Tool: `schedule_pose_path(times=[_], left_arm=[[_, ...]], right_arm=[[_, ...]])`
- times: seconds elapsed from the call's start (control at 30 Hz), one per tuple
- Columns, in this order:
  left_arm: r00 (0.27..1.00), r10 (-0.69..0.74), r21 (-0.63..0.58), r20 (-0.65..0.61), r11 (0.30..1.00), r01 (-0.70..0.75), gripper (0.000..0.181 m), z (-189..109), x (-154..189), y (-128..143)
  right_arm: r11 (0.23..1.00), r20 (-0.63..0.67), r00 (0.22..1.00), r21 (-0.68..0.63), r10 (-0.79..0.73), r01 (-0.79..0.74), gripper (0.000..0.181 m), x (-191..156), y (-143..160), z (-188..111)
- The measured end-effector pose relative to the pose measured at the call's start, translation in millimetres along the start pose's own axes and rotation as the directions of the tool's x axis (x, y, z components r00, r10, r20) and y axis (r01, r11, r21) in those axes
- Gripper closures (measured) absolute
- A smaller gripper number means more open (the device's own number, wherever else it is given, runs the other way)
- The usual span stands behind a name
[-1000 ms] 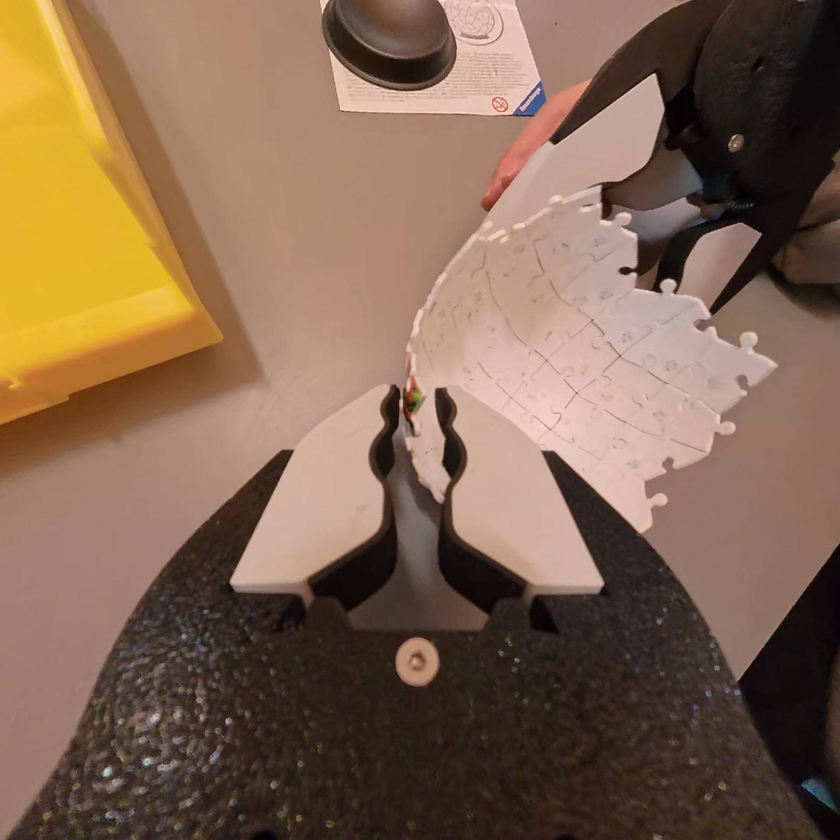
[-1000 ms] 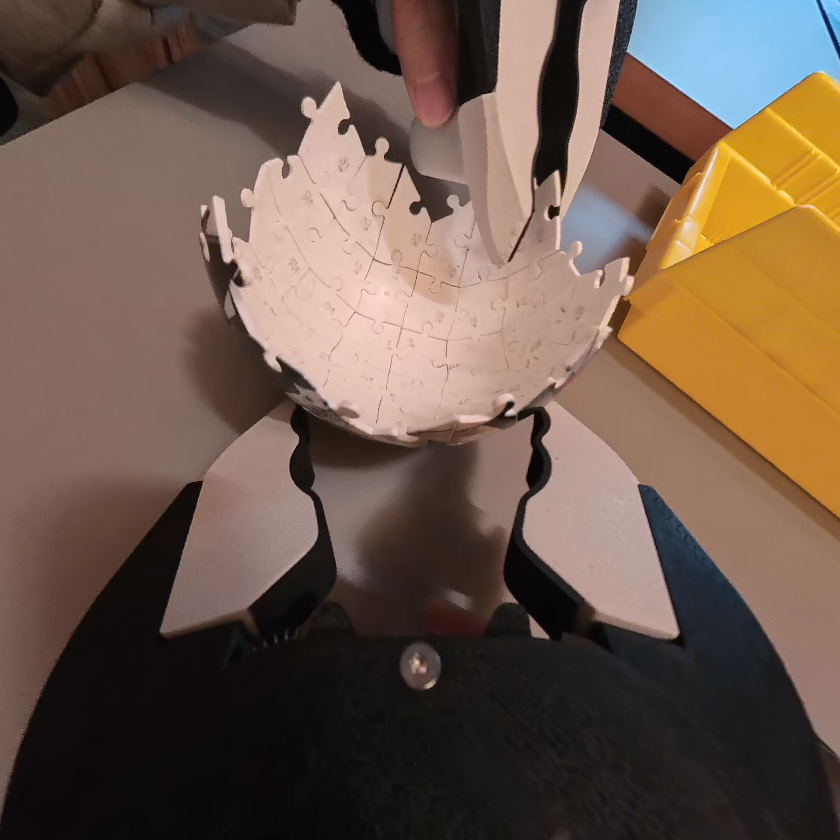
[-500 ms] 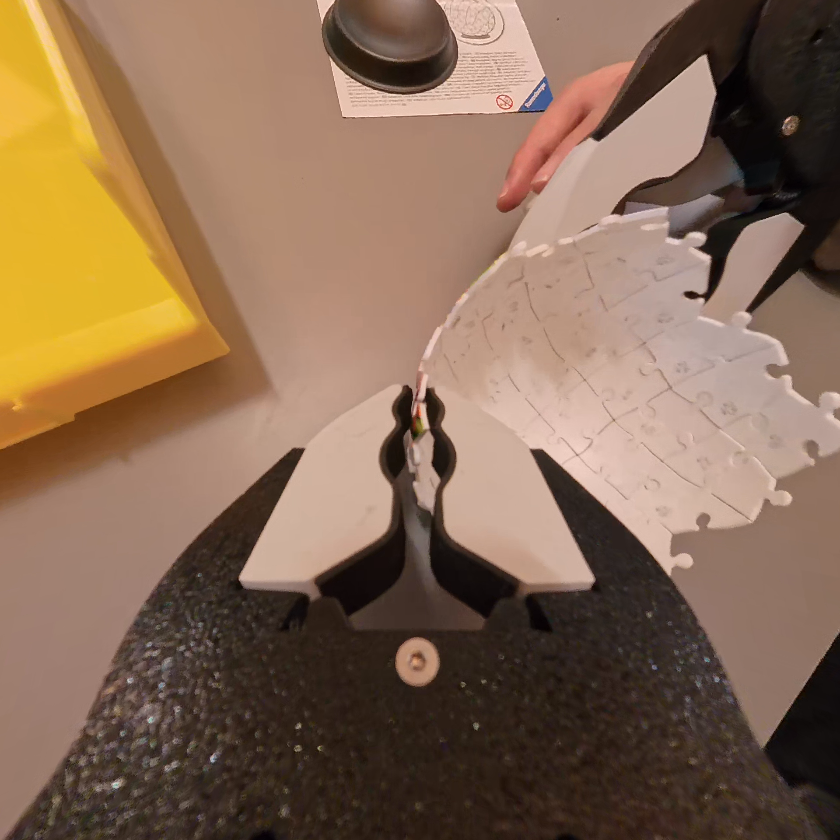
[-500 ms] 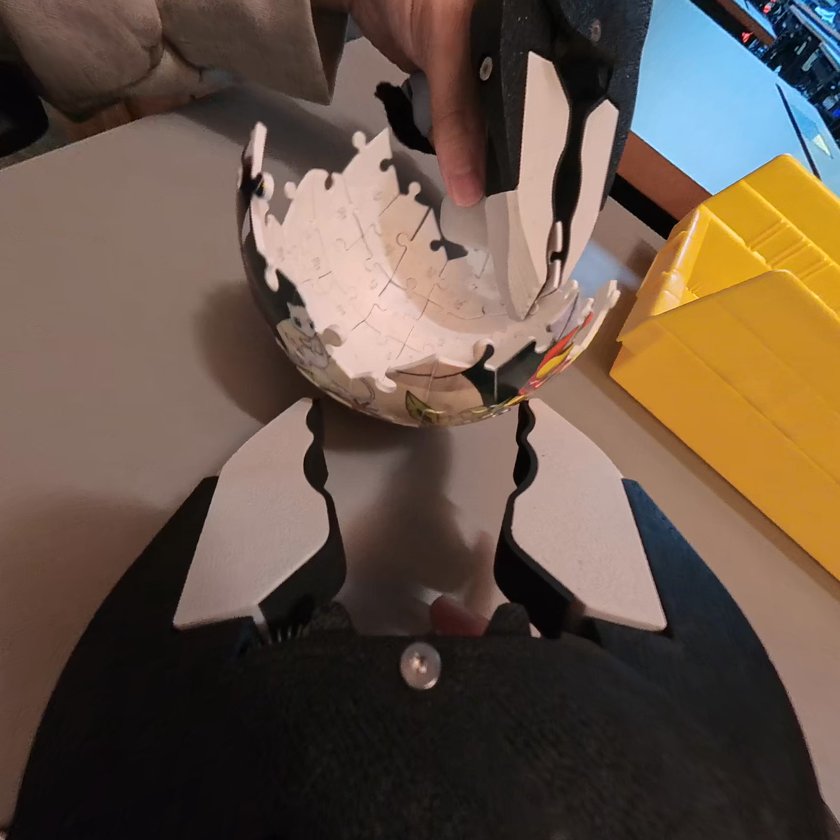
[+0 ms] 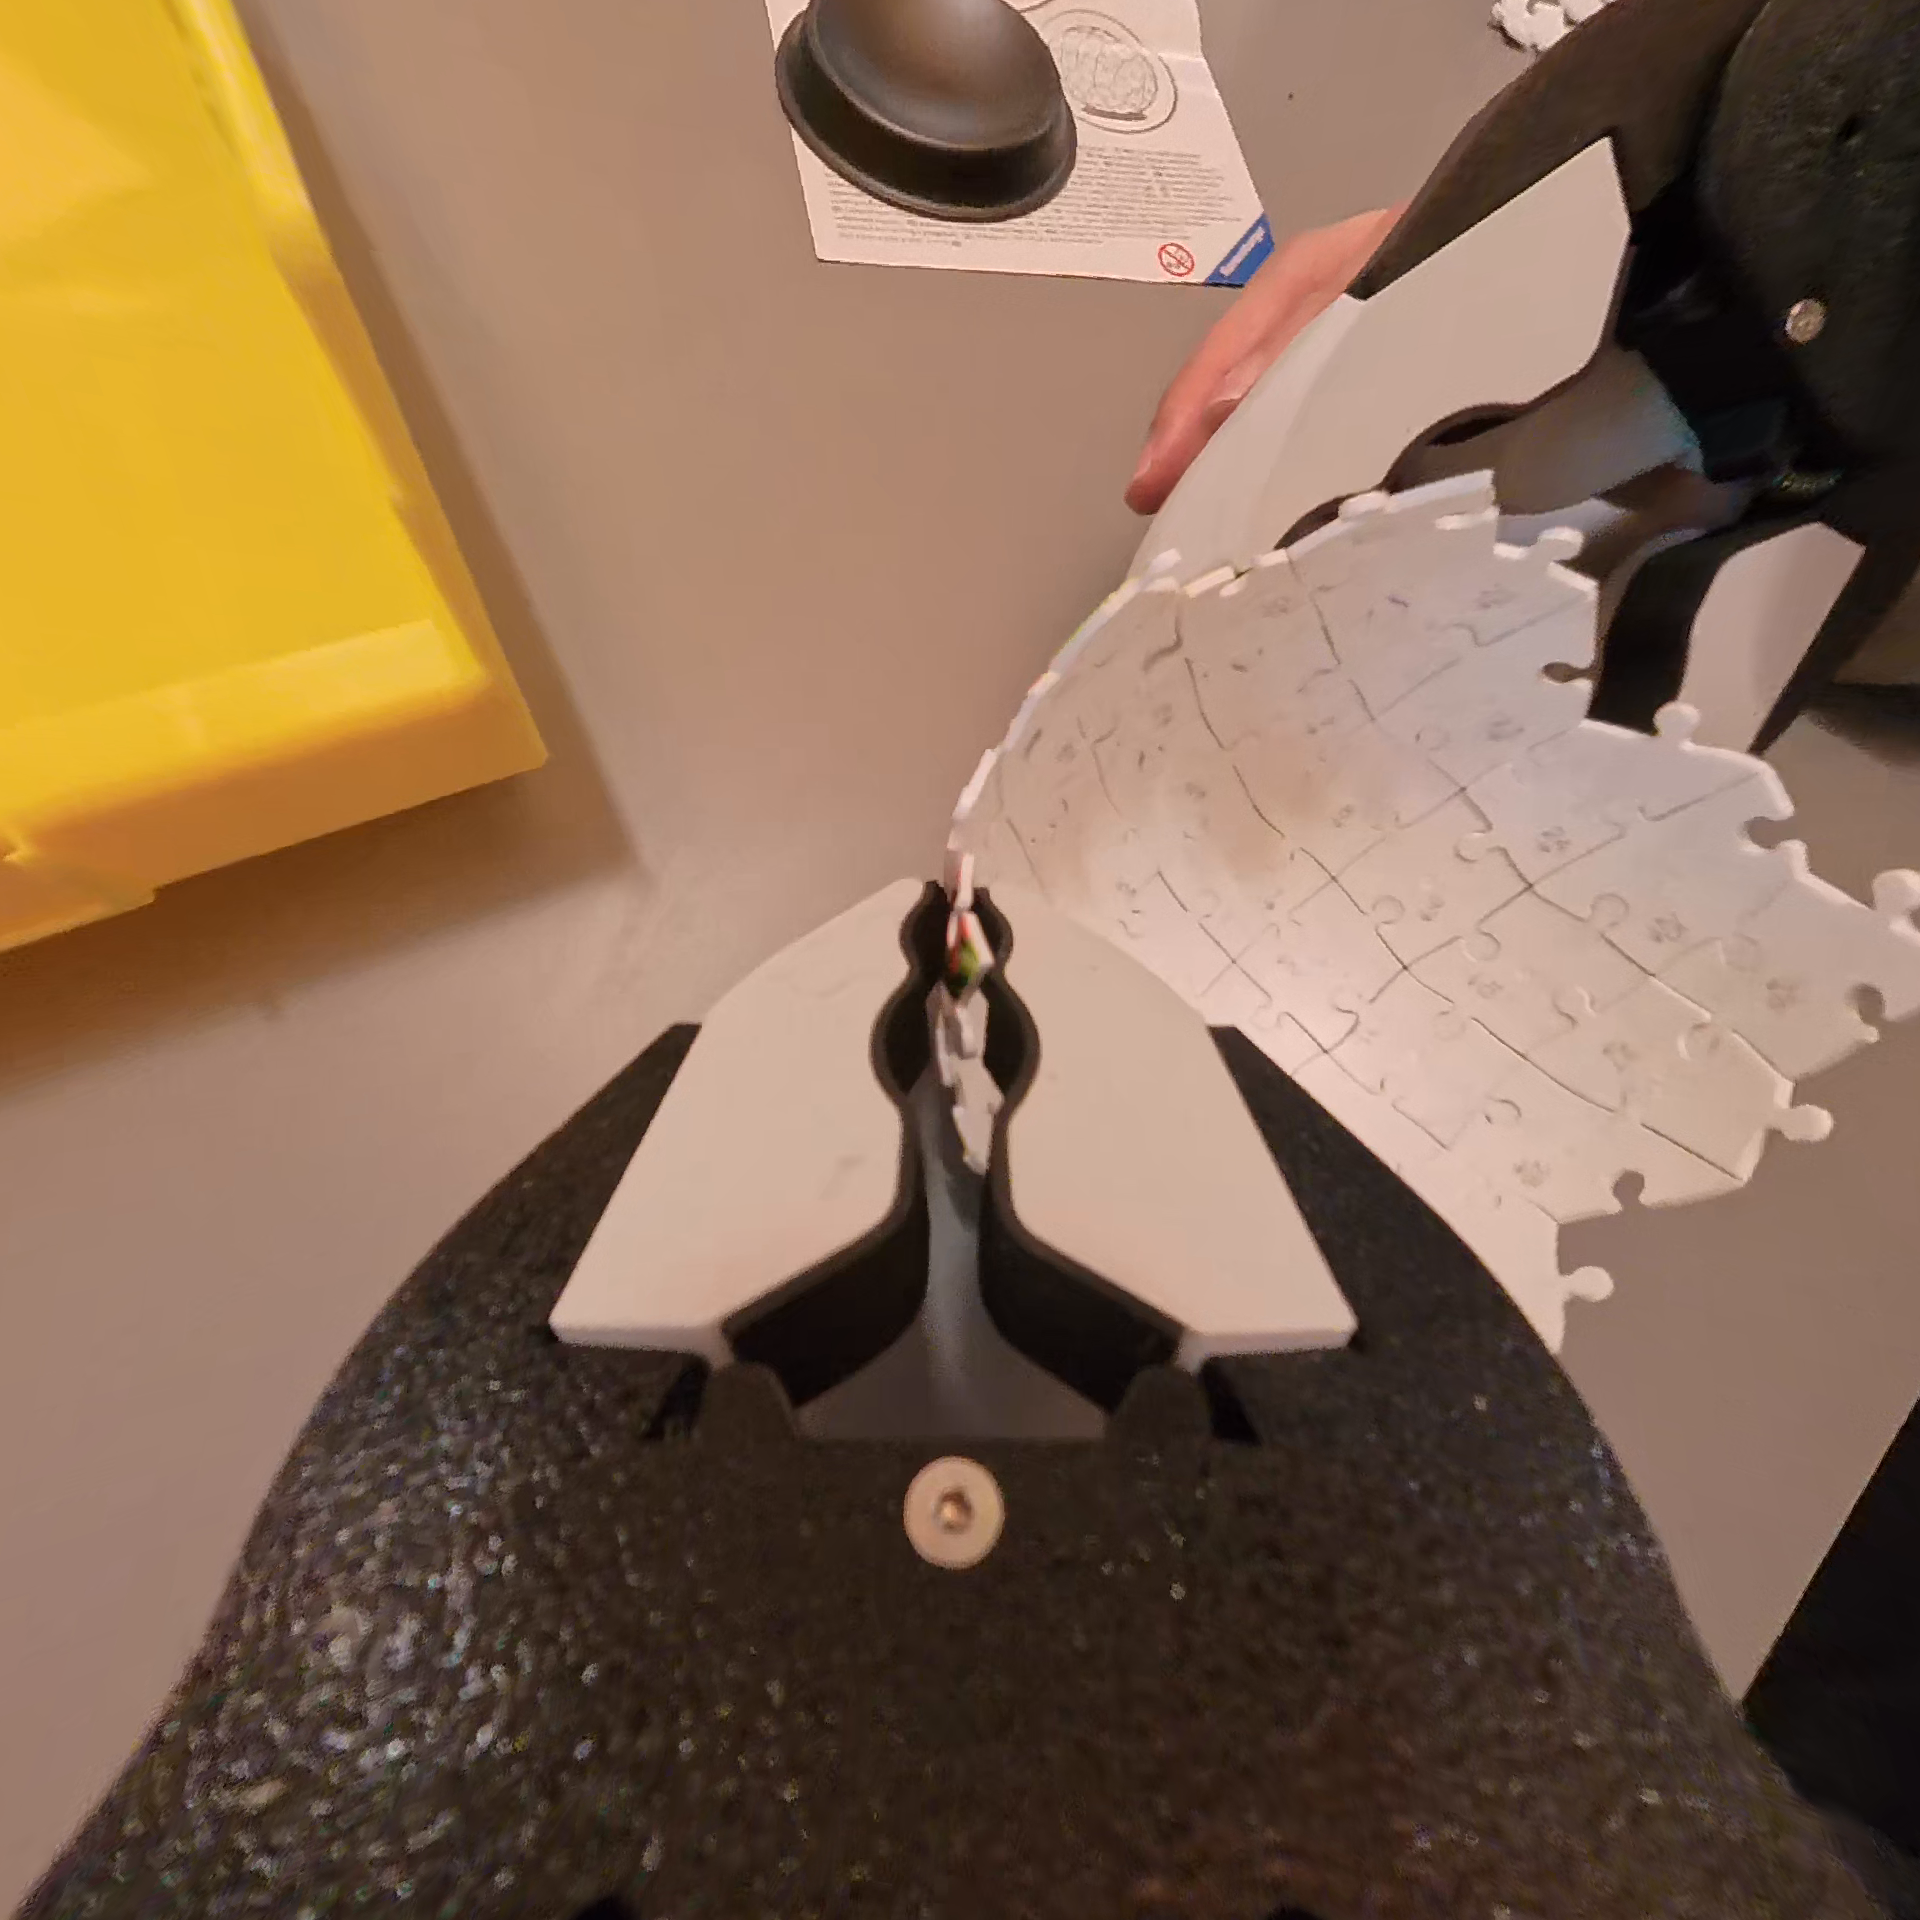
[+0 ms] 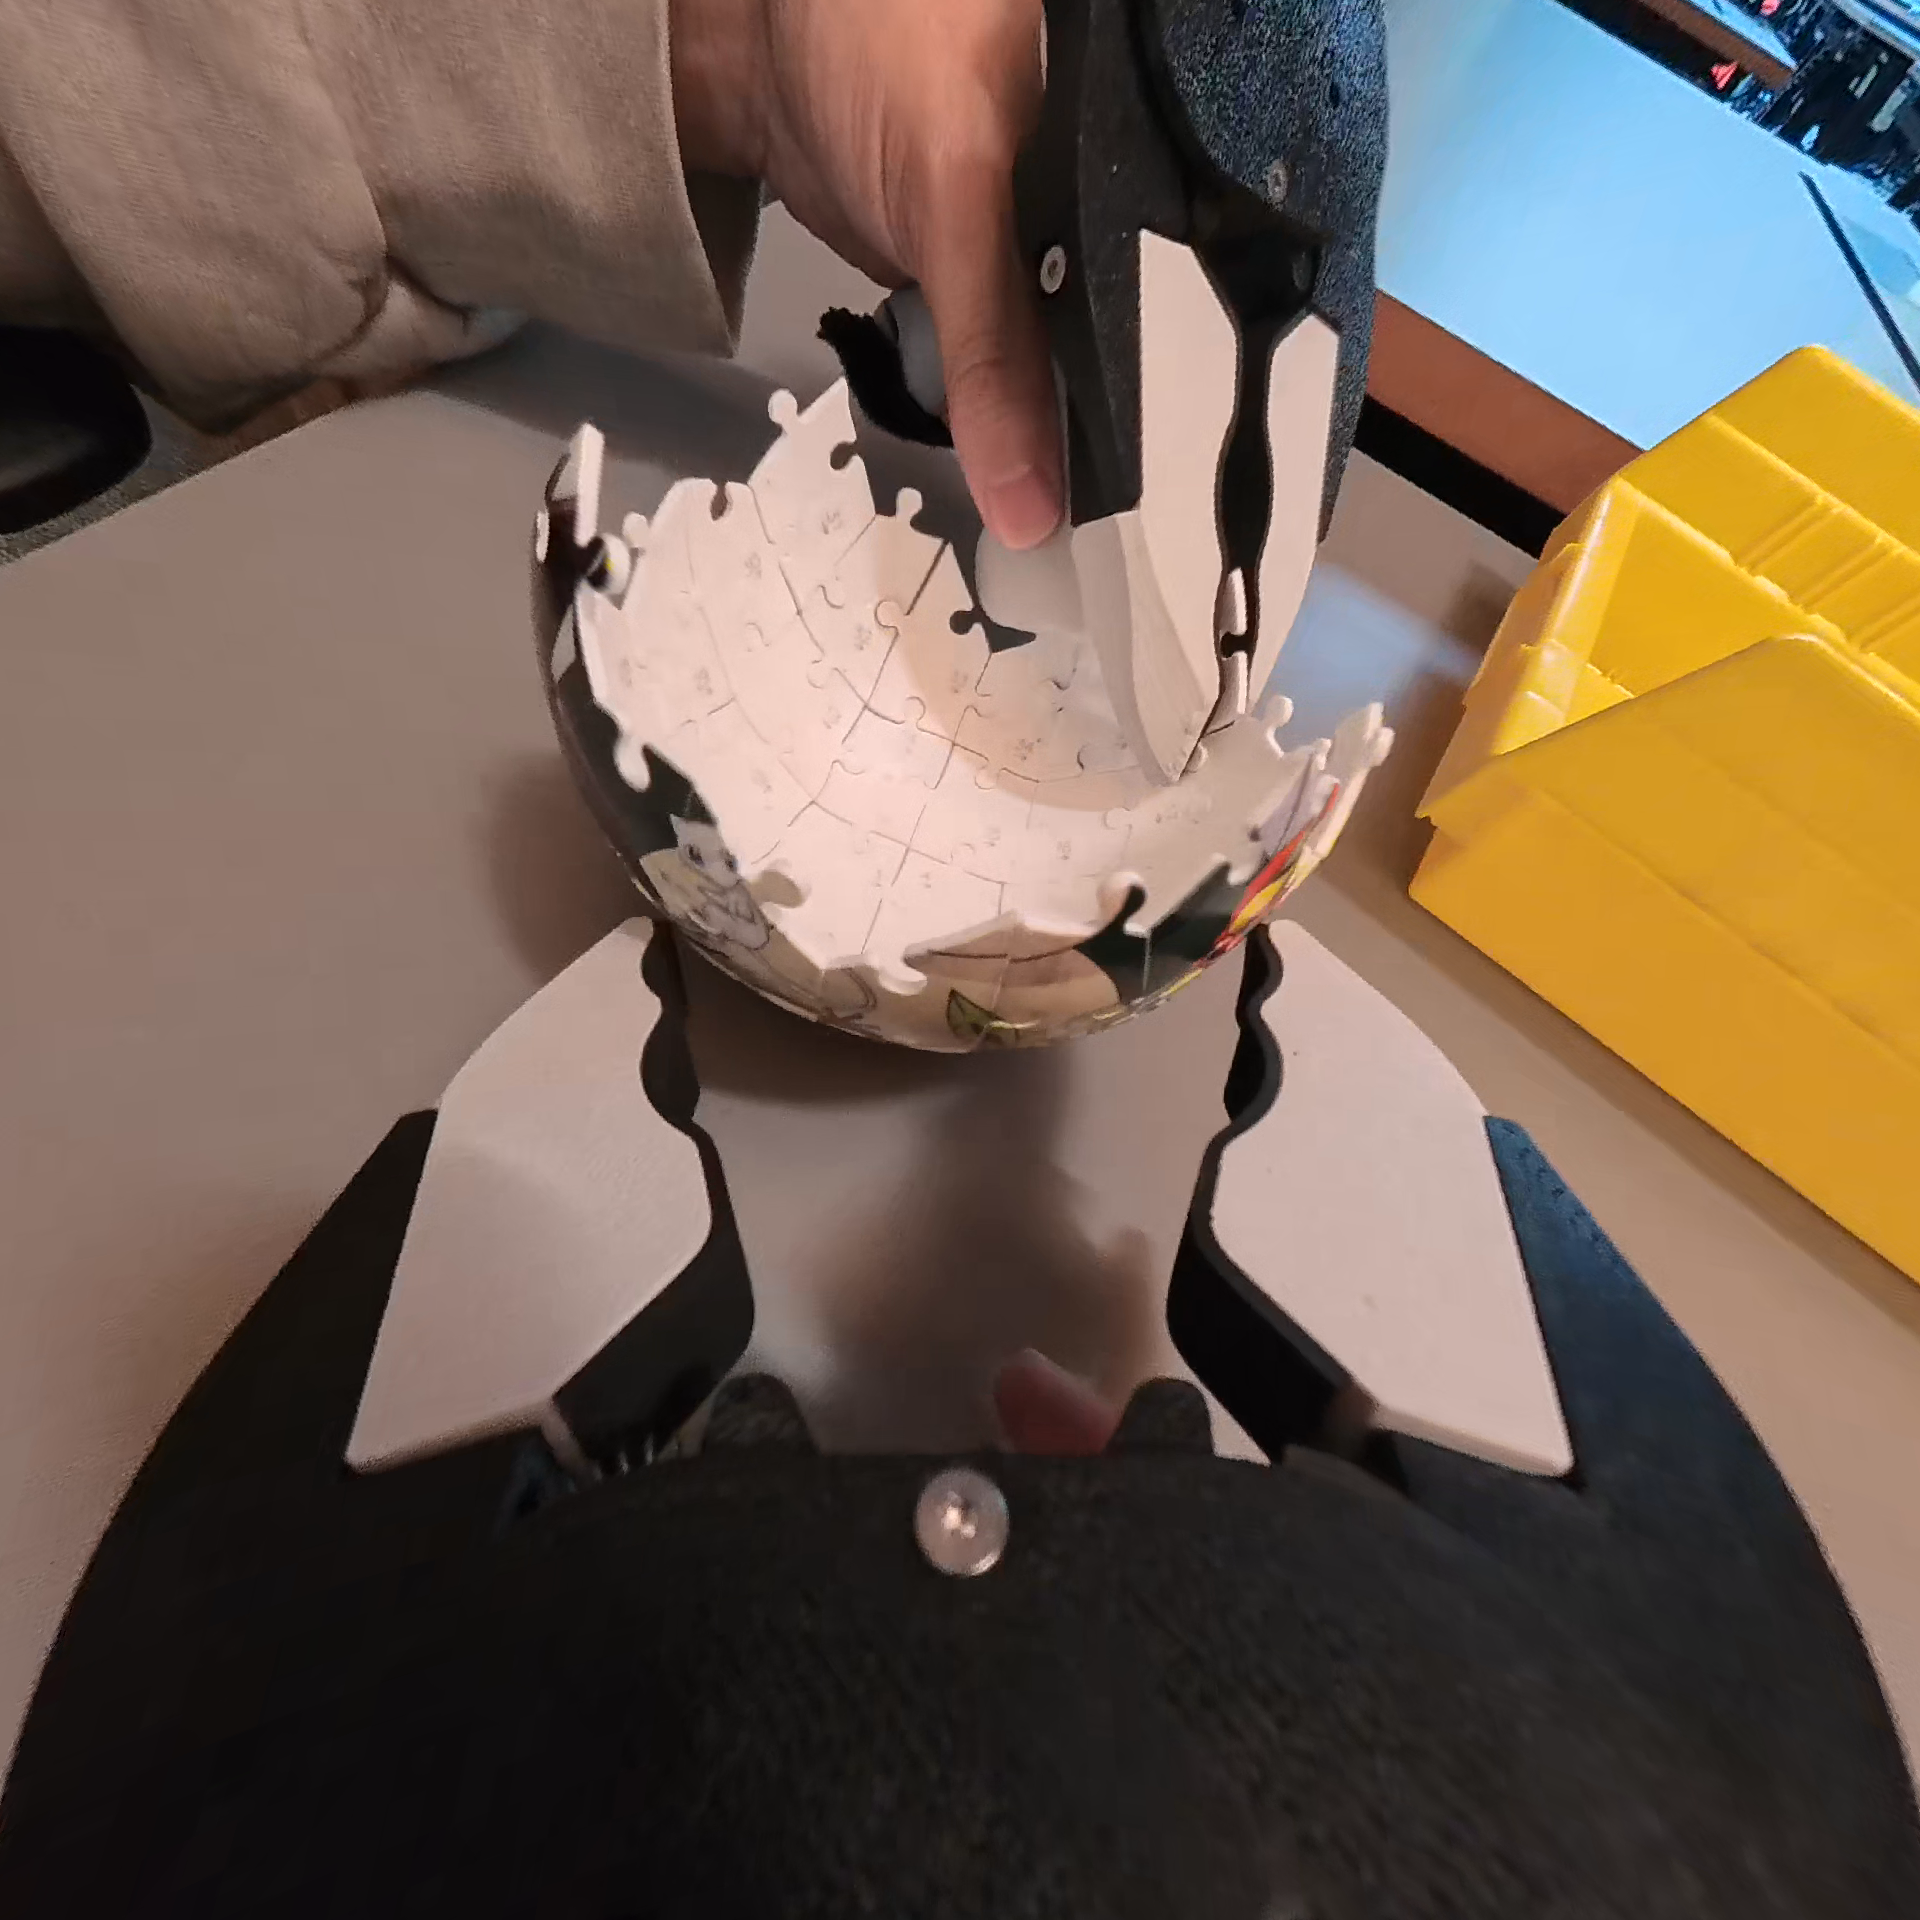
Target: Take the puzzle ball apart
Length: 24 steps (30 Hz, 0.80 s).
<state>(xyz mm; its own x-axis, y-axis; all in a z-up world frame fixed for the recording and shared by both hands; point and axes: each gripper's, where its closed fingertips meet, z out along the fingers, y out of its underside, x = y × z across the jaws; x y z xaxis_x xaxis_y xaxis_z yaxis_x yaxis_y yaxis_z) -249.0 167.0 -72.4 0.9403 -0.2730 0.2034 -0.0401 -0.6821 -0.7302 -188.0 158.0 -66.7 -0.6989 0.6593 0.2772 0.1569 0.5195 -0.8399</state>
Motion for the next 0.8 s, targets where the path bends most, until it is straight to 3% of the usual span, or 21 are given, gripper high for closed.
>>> schedule_pose_path(times=[0.33,0.57,0.8], left_arm=[[0.999,-0.023,0.009,-0.032,1.0,0.024,0.178,-2.0,-2.7,4.8],[0.999,-0.022,0.007,-0.035,1.0,0.023,0.178,-2.0,-4.3,7.0],[0.996,-0.047,0.012,-0.08,0.999,0.048,0.176,-2.4,-2.0,10.1]], right_arm=[[0.998,0.053,0.999,0.066,-0.013,0.009,0.084,-0.5,-10.0,1.6],[0.999,0.058,0.998,0.04,-0.014,0.011,0.079,0.3,-7.2,5.7],[0.998,0.071,0.997,0.056,-0.028,0.024,0.089,-2.1,-9.2,4.9]])
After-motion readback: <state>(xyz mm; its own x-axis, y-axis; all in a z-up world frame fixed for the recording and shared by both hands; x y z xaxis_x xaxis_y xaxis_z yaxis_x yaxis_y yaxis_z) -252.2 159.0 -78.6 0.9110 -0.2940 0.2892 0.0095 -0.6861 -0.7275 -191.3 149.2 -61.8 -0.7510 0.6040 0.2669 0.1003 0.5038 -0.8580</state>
